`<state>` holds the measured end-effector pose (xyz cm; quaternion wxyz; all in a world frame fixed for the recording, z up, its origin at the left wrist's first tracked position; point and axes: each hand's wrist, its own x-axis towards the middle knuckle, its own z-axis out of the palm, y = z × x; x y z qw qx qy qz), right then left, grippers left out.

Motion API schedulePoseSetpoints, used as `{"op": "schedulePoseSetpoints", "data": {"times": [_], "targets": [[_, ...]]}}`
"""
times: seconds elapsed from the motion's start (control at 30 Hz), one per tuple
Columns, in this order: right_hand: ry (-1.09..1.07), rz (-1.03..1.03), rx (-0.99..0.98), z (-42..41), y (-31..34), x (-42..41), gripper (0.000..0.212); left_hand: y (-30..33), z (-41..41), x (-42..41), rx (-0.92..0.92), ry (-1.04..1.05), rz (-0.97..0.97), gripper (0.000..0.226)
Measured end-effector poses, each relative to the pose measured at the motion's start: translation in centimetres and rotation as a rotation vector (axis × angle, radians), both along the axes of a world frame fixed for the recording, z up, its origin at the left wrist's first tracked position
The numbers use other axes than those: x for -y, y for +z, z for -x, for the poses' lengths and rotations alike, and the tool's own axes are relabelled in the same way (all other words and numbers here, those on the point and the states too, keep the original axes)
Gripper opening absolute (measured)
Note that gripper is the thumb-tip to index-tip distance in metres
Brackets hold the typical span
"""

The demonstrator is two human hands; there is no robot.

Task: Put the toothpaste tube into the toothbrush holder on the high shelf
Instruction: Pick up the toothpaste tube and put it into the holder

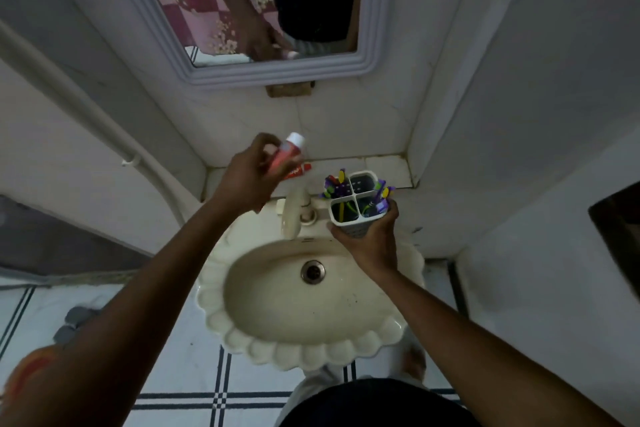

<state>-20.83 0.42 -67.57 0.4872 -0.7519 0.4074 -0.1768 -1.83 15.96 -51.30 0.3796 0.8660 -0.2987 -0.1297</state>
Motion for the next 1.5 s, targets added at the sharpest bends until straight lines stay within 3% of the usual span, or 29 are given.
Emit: {"op": "schedulePoseSetpoints", "data": {"times": [0.1, 0.27, 0.4, 0.57, 0.7, 0.83, 1.1, 1.3, 1.5], "targets": [[0.029, -0.025, 0.018, 0.7, 0.4, 0.4, 0.142, 1.9, 1.4, 4.1, 0.266, -0.206, -0.281, 0.057], [0.095, -0.071, 0.008, 1.6, 1.1, 1.1, 0.138, 0.9, 2.8, 9.0, 0.609, -0.364, -0.590, 0.042], [0.112, -0.087, -0.002, 1.6, 1.4, 1.3, 0.140, 0.5, 3.0, 10.0, 0.557, -0.376, -0.513, 0.030], [0.110, -0.089, 0.003, 1.5, 1.4, 1.4, 0.138, -0.2, 1.7, 8.9, 0.277, -0.295, -0.067, 0.023], [0.098, -0.092, -0.009, 1.3, 1.3, 1.4, 0.113, -1.8, -1.2, 6.7, 0.192, -0.094, 0.031, 0.012], [0.059, -0.090, 0.015, 1.3, 1.4, 1.3, 0.122, -5.4, -4.5, 3.5, 0.175, 0.100, -0.032, 0.011], [-0.012, -0.090, 0.028, 0.6, 1.0, 1.4, 0.109, -12.4, -8.5, 1.8, 0.103, 0.063, -0.232, 0.016], [-0.018, -0.122, 0.022, 0.5, 0.6, 1.3, 0.112, -14.6, -10.7, 3.1, 0.320, -0.128, -0.468, 0.036], [-0.011, -0.125, 0.024, 0.4, 0.6, 1.1, 0.114, -15.2, -11.2, 4.6, 0.617, -0.243, -0.760, 0.041]]}}
